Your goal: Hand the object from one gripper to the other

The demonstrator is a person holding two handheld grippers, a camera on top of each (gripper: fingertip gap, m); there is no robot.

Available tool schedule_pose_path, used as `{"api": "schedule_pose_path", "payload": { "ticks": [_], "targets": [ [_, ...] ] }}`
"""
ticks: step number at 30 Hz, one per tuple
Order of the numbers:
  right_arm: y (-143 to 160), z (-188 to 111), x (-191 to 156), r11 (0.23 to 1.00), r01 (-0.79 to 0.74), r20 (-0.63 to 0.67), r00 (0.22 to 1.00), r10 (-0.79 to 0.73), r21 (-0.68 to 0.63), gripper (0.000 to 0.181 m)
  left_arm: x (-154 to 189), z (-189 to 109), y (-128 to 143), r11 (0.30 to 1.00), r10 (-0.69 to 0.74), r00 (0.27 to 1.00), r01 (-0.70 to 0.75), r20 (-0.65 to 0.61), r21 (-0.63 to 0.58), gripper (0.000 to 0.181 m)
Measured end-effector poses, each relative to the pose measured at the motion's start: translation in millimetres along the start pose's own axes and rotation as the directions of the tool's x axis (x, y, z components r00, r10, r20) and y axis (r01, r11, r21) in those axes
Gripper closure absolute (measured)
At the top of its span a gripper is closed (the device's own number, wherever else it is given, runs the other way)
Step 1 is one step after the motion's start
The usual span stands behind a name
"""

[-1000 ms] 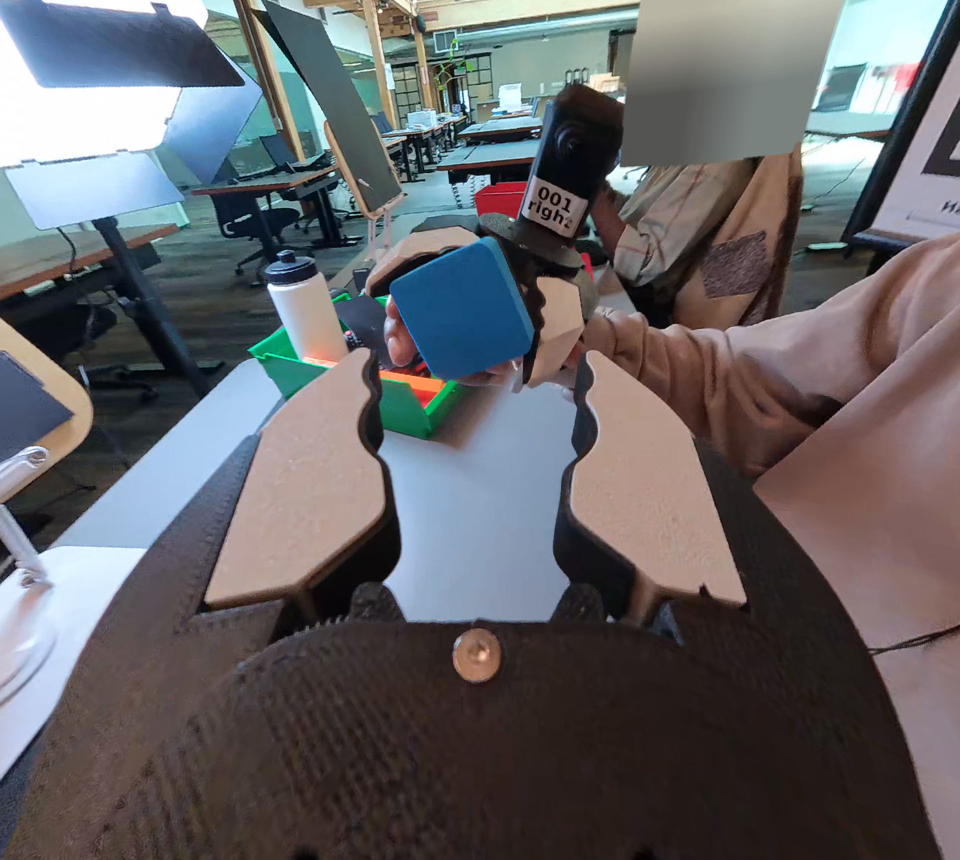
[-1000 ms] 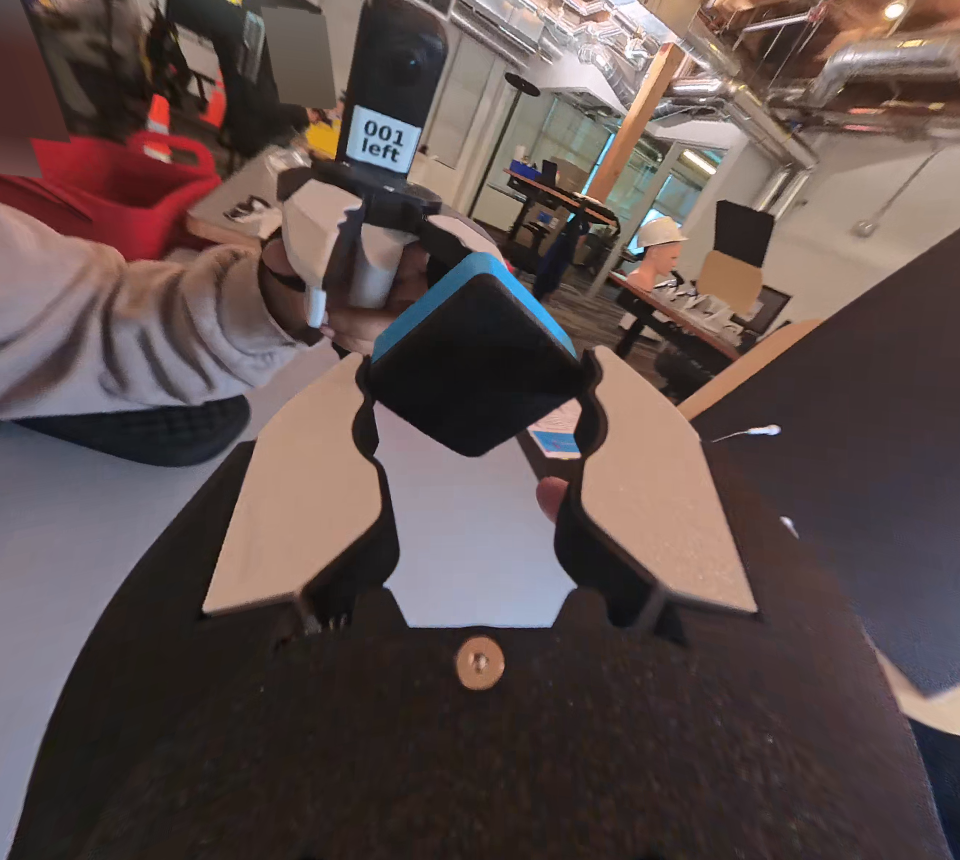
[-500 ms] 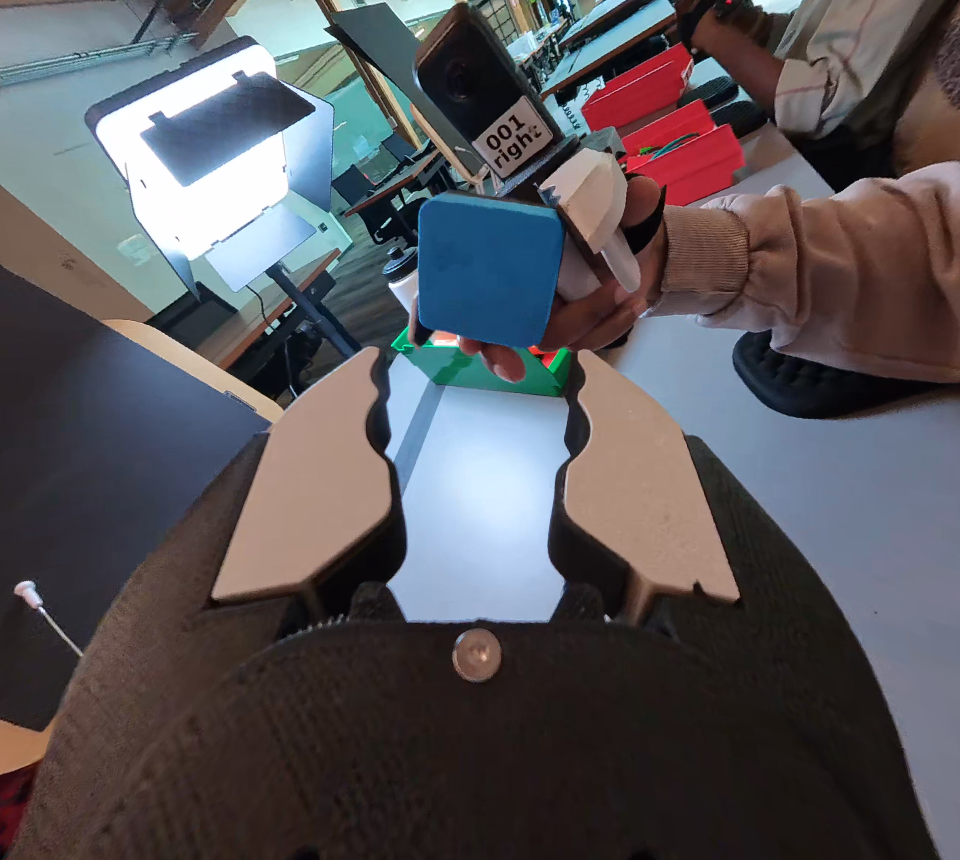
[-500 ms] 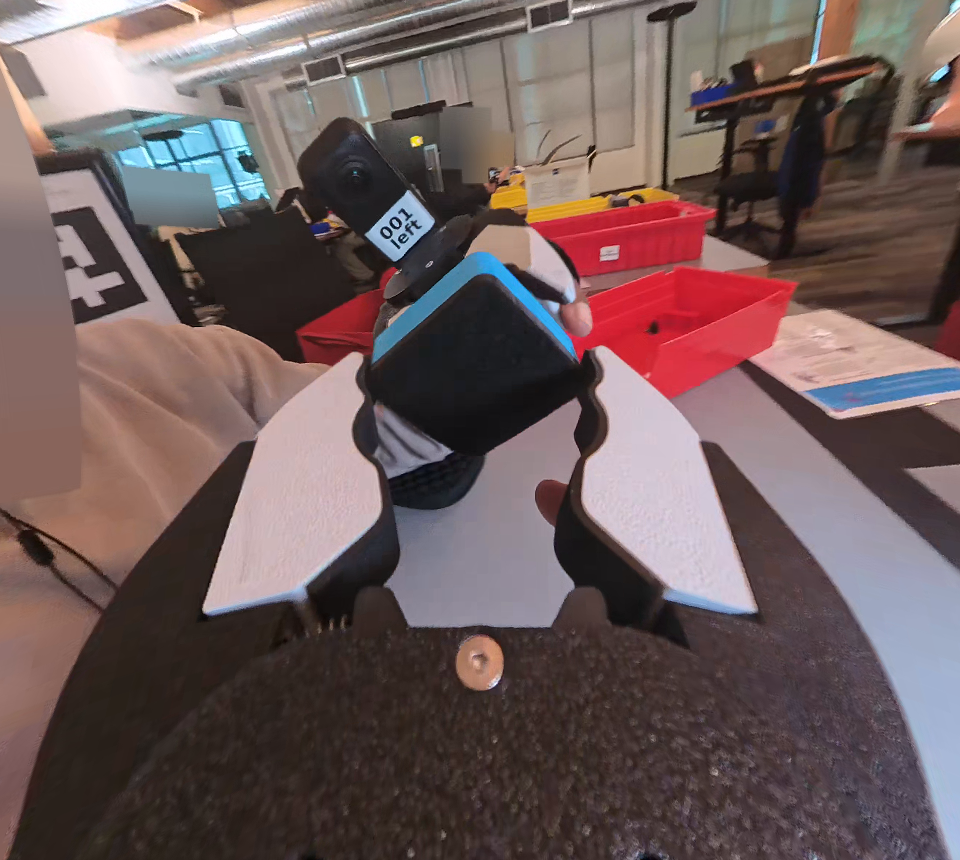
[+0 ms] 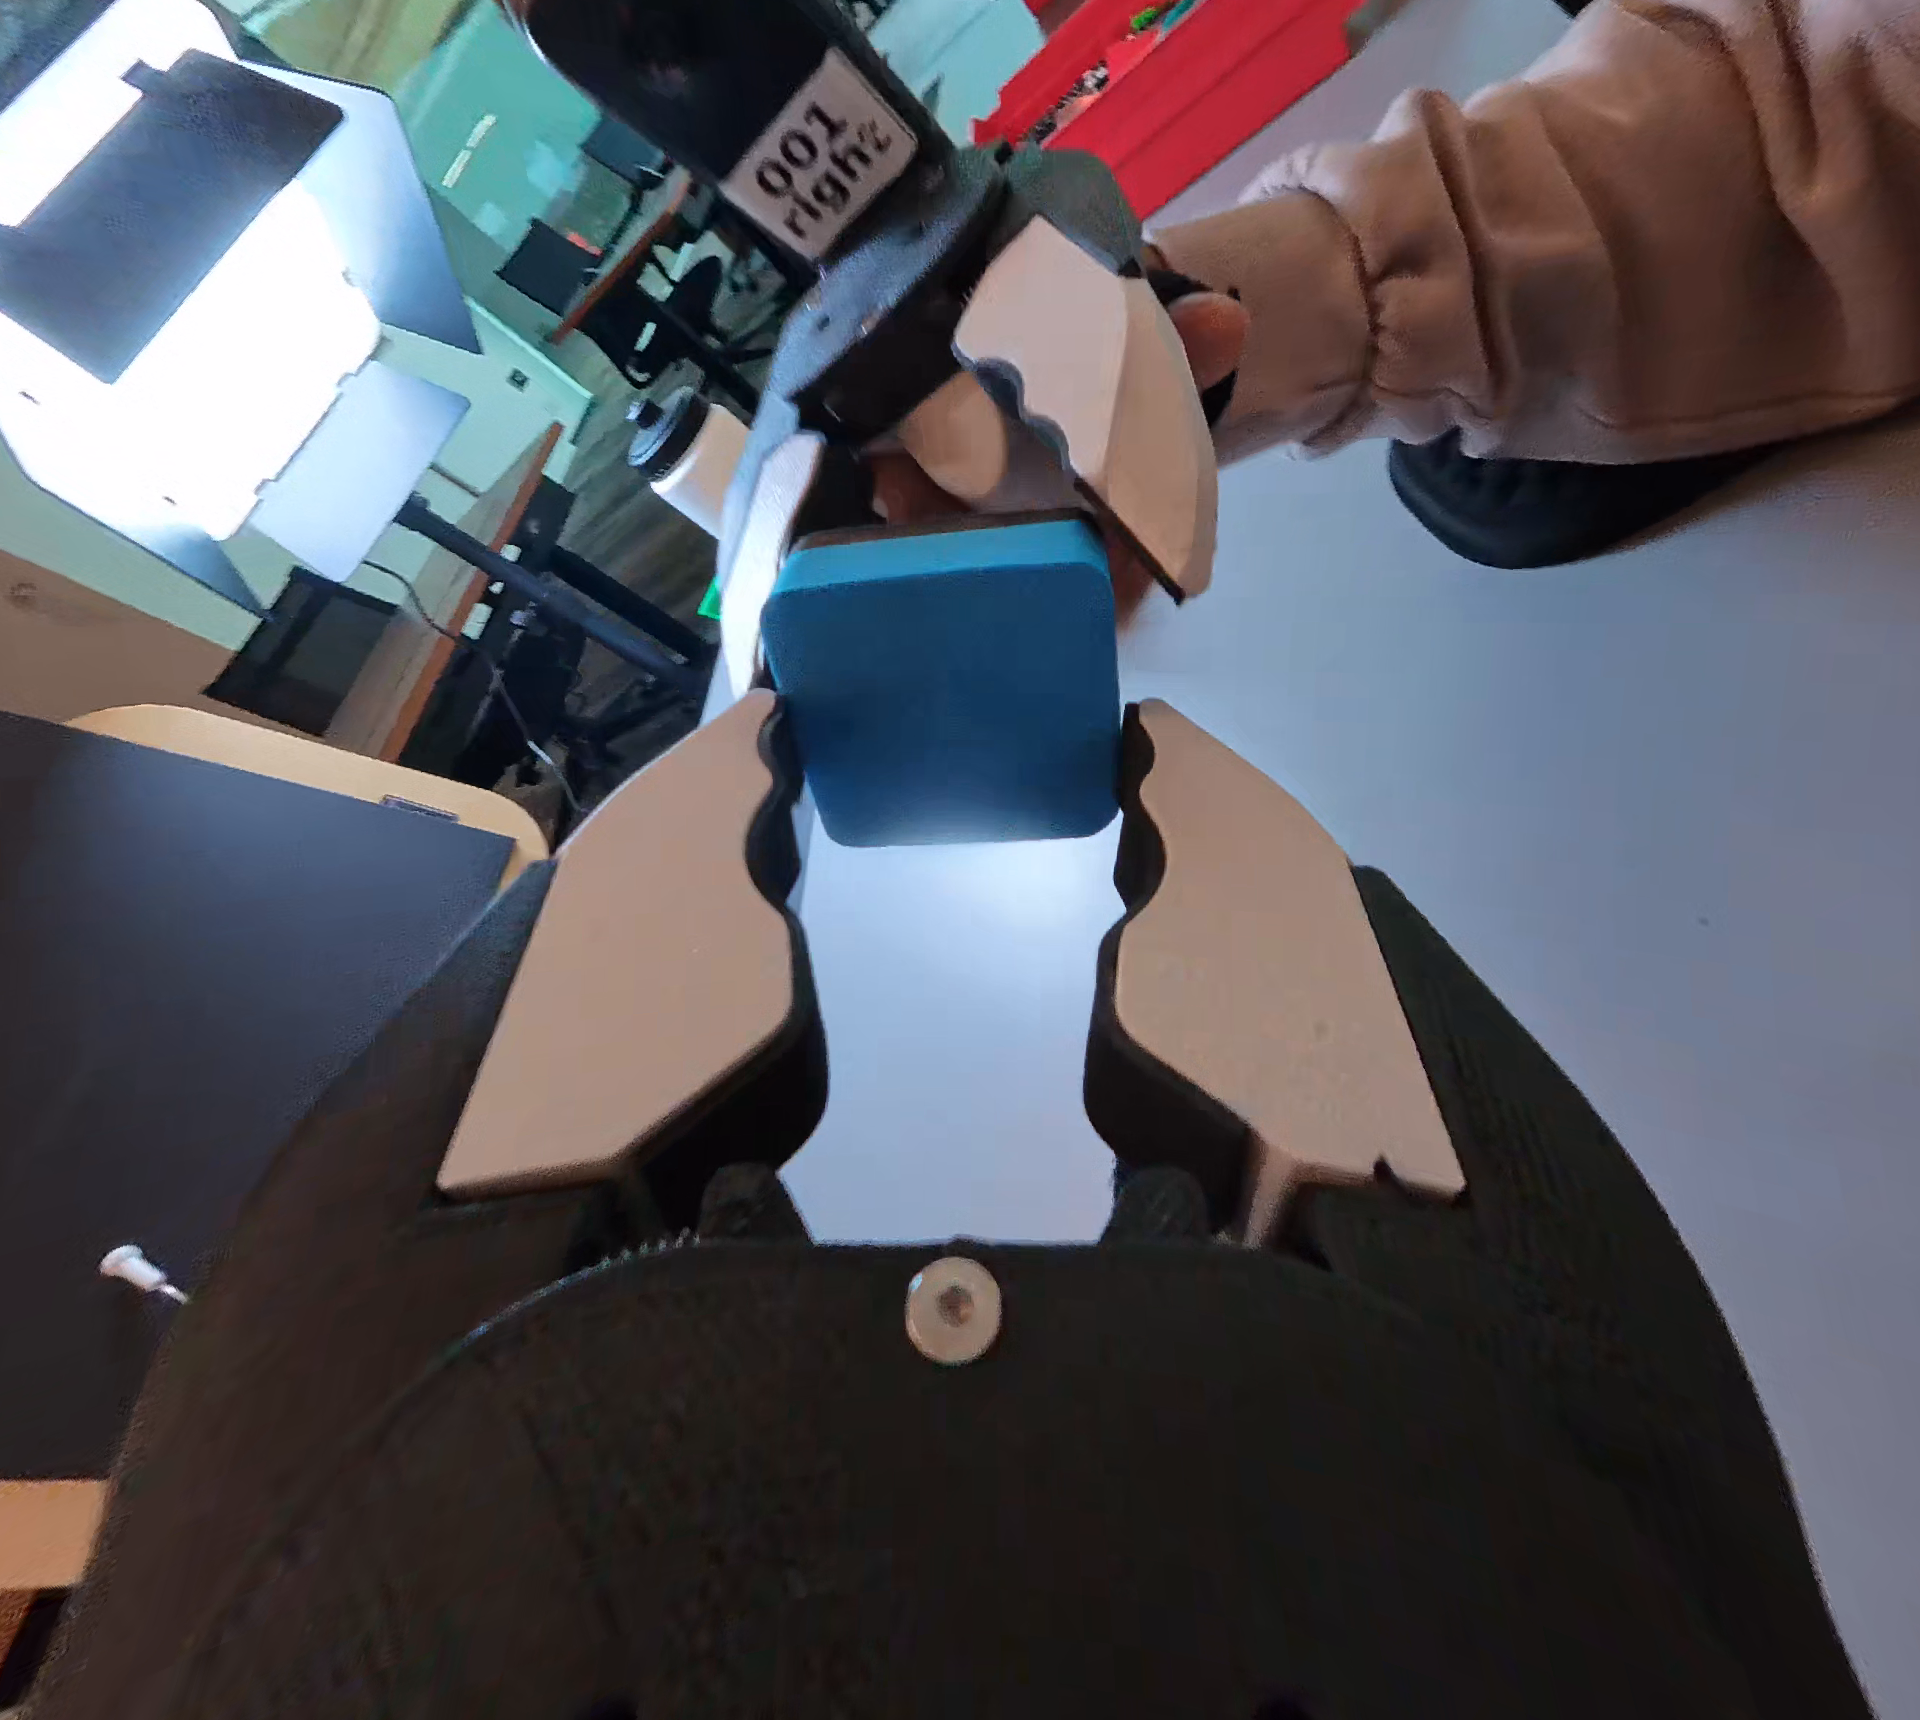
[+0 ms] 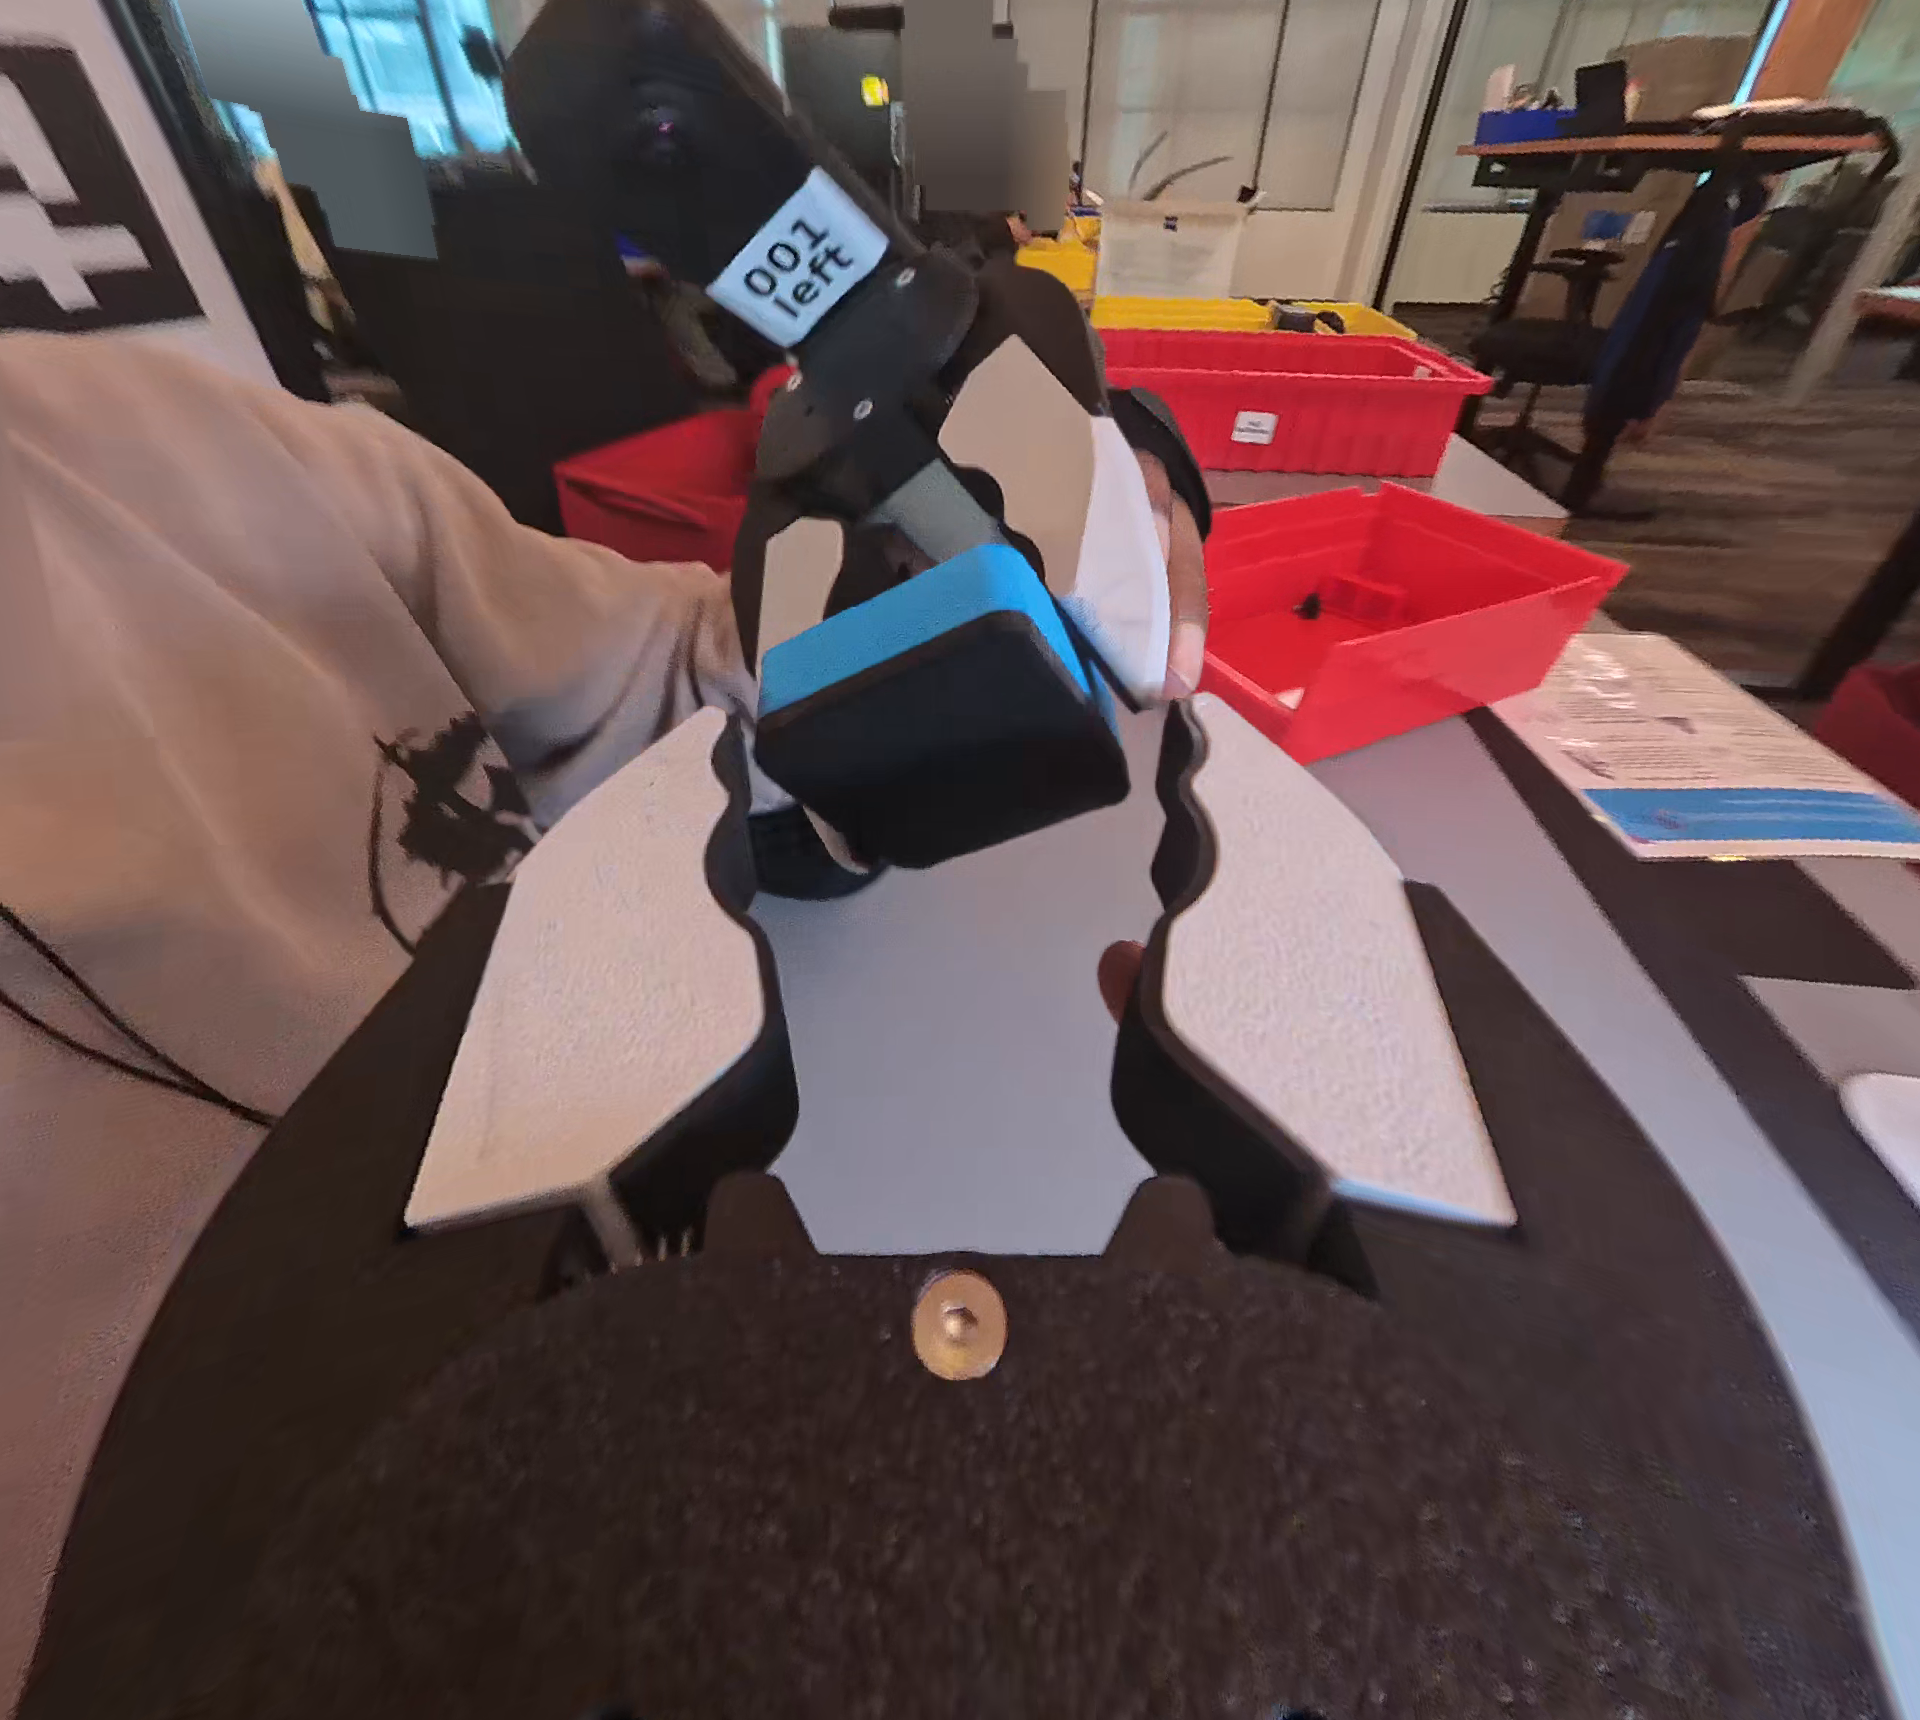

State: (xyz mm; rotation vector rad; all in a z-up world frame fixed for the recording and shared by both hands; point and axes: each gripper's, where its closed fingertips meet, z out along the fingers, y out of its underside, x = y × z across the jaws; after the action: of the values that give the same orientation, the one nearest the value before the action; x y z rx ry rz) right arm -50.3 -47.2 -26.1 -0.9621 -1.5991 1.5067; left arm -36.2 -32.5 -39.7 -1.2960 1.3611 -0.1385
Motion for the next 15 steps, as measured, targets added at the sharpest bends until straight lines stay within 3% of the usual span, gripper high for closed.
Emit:
{"api": "schedule_pose_path", "payload": {
  "ticks": [2, 5, 9, 15],
  "targets": [
    [6, -4, -1, 0.989, 0.121, -0.047, 0.991, -0.125, -0.087, 0.104, 12, -3, 4, 1.0, -0.026, 0.994, 0.026, -0.108, -0.002, 0.122],
    [11, -3, -8, 0.909, 0.363, -0.081, 0.919, -0.385, -0.205, 0.11, 33, -7, 12, 0.997, -0.077, 0.955, 0.082, -0.286, 0.005, 0.122],
    [31, 3, -18, 0.774, 0.492, -0.031, 0.836, -0.548, -0.399, 0.113, 53, -13, 10, 0.991, -0.052, 0.901, 0.1, -0.43, 0.089, 0.122],
    [34, 17, -38, 0.729, 0.572, 0.044, 0.797, -0.602, -0.377, 0.134, 67, -15, 10, 0.99, 0.002, 0.875, 0.067, -0.485, 0.126, 0.122]
  ]
}}
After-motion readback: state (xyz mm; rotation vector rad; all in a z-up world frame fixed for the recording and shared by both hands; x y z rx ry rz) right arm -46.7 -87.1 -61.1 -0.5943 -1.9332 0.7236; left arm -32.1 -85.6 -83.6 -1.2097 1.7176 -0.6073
